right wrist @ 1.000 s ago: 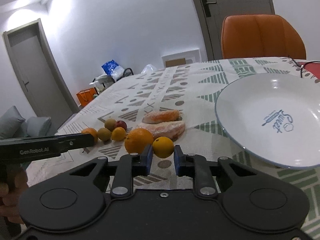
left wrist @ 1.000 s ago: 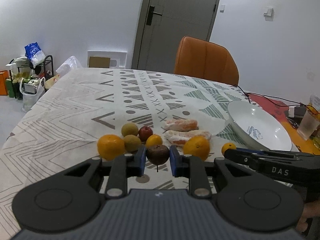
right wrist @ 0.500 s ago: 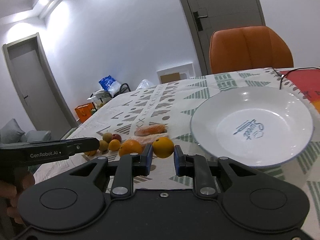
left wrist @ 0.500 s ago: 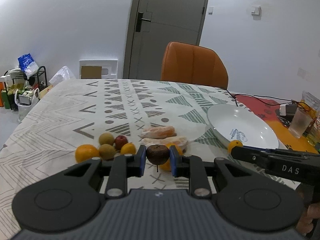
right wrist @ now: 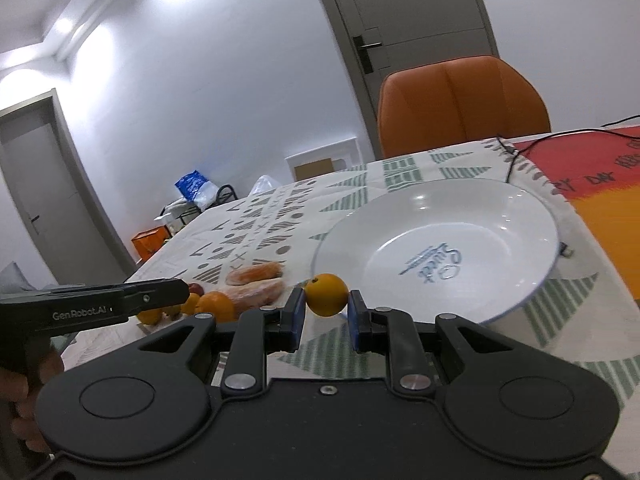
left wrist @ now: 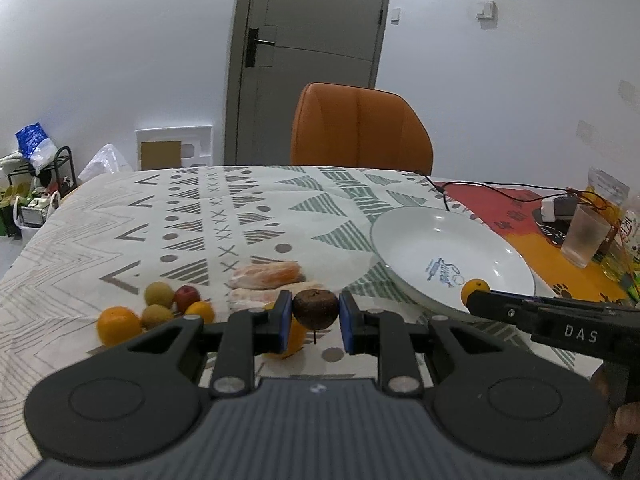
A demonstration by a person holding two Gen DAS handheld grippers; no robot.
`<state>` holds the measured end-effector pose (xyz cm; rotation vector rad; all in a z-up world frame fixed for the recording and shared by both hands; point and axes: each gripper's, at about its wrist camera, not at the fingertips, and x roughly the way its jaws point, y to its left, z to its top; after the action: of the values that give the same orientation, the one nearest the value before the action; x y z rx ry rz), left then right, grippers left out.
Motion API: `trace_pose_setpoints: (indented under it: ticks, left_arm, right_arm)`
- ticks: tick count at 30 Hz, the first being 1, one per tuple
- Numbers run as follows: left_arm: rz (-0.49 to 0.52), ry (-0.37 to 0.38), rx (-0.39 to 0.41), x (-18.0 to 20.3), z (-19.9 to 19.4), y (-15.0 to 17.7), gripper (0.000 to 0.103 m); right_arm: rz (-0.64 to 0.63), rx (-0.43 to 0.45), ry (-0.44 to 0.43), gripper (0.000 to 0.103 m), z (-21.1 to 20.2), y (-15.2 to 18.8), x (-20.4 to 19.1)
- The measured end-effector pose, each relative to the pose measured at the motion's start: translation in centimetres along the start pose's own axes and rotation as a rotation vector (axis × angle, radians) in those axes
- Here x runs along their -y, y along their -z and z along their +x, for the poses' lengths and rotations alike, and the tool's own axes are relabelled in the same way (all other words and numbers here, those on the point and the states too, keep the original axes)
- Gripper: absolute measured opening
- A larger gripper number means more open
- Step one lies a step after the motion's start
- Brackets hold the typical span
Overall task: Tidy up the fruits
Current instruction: 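Carry both fruits over the white plate and open both tools to drop them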
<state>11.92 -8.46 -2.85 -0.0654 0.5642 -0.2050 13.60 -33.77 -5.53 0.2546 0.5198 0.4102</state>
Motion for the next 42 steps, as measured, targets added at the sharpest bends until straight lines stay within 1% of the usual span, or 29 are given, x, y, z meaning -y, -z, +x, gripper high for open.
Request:
trace_pose_setpoints:
  ticks: [11, 19, 21, 22, 23, 25, 40, 41, 42]
  left_arm:
    - [0.027, 0.024, -0.004, 2.1, 1.3, -0.6, 0.023]
    - [0.044, 0.058, -0.012, 3.7, 2.4, -1.1, 0.023]
    - [0.053, 0.065, -0.015, 4.1, 2.8, -1.2, 0.023]
    - [0.055, 0.068, -0.016, 4.3, 2.9, -1.3, 0.023]
    - [0.058, 0.071, -0.017, 4.5, 3.1, -1.4, 0.023]
    - [0.064, 0.078, -0.017, 5.0, 3.4, -1.7, 0.023]
    - [0.118, 0.134, -0.047, 9.4, 6.7, -2.3, 0.023]
    - [0.118, 0.129, -0.046, 9.6, 6.8, -2.4, 0.027]
    - [0.118, 0.123, -0.051, 9.7, 7.0, -2.4, 0.028]
  right_arm:
    - [0.022, 0.017, 0.034, 0.021, -0.6, -0.3, 2.2]
    - [0.041, 0.035, 0.088, 0.021, -1.0, -0.6, 3.9]
    - [0.040, 0.042, 0.096, 0.022, -1.0, -0.7, 4.1]
    - [0.038, 0.044, 0.099, 0.024, -1.0, -0.7, 4.2]
    - [0.037, 0.046, 0.103, 0.029, -1.0, -0.7, 4.3]
    - [0.036, 0.052, 0.119, 0.029, -1.1, -0.7, 4.5]
    - [0.103, 0.055, 0.099, 0.029, -2.6, -0.2, 7.1]
    - [0.102, 0.058, 0.096, 0.029, -2.7, -0.2, 7.1]
    - [0.102, 0.061, 0.095, 0.029, -2.8, -0.2, 7.2]
